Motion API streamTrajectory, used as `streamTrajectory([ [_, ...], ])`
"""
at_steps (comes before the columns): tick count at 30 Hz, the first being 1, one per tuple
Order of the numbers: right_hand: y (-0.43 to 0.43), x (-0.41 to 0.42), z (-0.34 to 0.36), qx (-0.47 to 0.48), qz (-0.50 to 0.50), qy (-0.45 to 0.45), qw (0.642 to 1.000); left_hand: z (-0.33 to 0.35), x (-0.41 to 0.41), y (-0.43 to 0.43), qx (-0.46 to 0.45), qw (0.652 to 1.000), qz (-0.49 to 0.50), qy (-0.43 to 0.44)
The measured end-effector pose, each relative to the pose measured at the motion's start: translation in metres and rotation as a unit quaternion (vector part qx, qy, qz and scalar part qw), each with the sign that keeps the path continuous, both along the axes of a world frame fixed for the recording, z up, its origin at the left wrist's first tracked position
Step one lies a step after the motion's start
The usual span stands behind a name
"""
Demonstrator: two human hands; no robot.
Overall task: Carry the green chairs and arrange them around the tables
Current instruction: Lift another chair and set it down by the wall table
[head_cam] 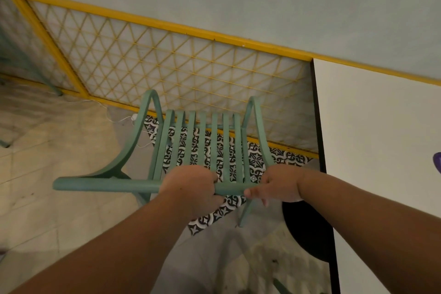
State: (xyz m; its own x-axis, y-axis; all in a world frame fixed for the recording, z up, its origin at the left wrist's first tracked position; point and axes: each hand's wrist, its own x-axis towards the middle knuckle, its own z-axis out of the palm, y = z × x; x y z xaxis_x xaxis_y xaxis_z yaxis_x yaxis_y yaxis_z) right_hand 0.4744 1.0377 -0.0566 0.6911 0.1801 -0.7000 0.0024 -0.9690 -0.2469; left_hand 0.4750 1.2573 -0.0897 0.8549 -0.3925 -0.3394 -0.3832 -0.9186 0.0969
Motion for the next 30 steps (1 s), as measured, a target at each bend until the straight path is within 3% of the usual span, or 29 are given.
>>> streamTrajectory([
  [30,0.077,-0.024,-0.027,0.067,-0.017,-0.001,0.998,0.0,0.026,0.087,0.064,0.991,-0.118,-0.018],
])
